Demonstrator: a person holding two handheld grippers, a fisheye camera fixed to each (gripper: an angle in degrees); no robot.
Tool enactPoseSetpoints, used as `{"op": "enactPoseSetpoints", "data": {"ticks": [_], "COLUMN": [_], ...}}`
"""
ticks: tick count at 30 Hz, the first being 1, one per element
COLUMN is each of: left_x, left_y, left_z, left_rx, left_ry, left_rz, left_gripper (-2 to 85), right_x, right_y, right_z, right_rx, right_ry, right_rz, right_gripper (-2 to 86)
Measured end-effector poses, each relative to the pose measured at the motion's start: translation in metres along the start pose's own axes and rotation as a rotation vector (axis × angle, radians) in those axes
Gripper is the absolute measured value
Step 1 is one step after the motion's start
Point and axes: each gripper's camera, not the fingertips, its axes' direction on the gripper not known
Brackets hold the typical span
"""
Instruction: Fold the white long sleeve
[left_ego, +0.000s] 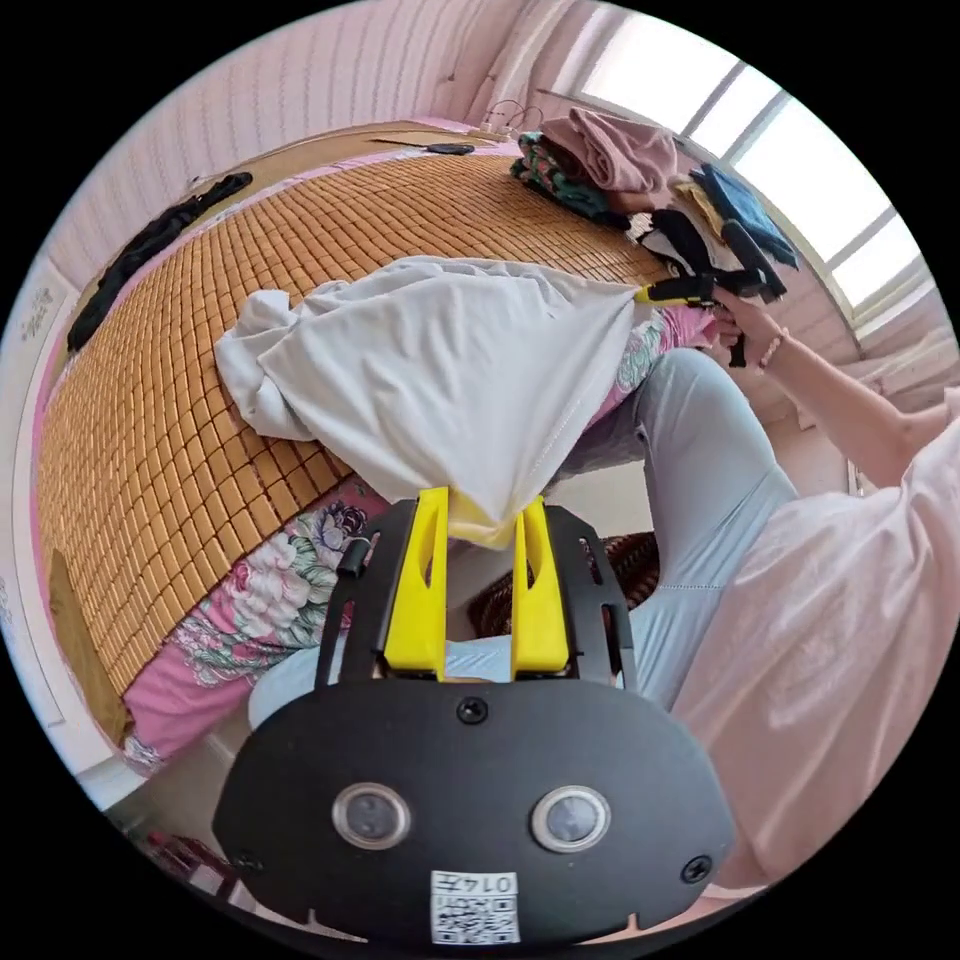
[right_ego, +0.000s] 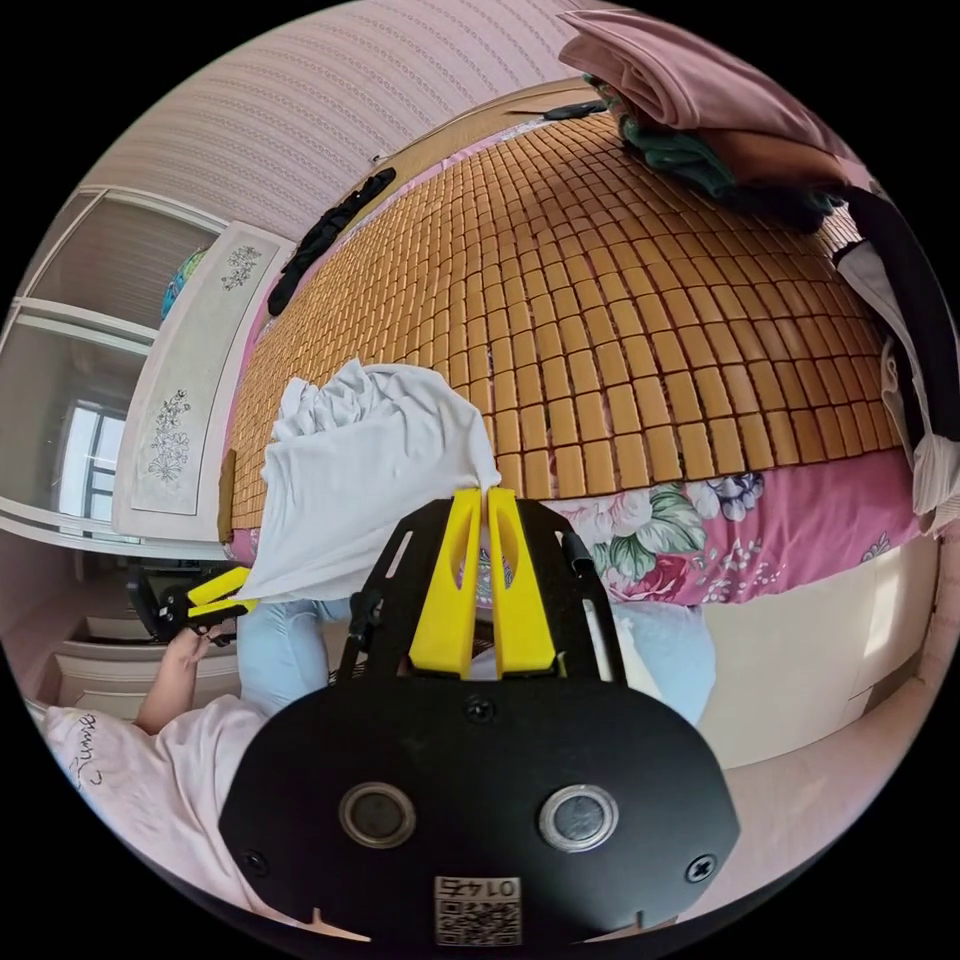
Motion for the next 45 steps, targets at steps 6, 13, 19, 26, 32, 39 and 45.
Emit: {"op": "enactPoseSetpoints", "data": {"ticks": [6,13,19,26,32,39,45], "left_x": [0.015,-0.047,-0.07,-0.078,-0.089,-0.103,-0.1], "left_y": [-0.008,-0.022,-0.034,-0.056,-0.032,0.011,0.026], "left_z": [-0.002,0.052,0.082,0.092,0.051,-0.005,-0.03], "left_rx": [-0.098,-0.153,-0.245,-0.245,-0.136,-0.028,0.013], "left_ry": [0.135,0.212,0.13,0.084,0.138,0.183,0.198], "left_rz": [0.184,-0.244,-0.412,-0.454,-0.445,-0.49,-0.497], "left_gripper": [13.7,13.8,11.9,1.2,-0.9,-1.0,-1.0], "right_x": [-0.002,-0.011,-0.016,-0.03,-0.036,-0.036,-0.039], "right_y": [-0.003,0.001,0.002,0.007,0.011,0.02,0.029], "right_z": [0.001,-0.001,-0.01,-0.007,-0.007,-0.012,-0.011], "right_rx": [0.019,0.025,0.023,-0.015,-0.057,-0.072,-0.117], "right_ry": [0.027,0.036,0.014,0.029,0.059,0.124,0.162], "right_rz": [0.05,0.047,0.029,-0.002,-0.034,-0.034,-0.059], "right_gripper": [0.3,0.3,0.3,0.4,0.7,2.2,9.9]}}
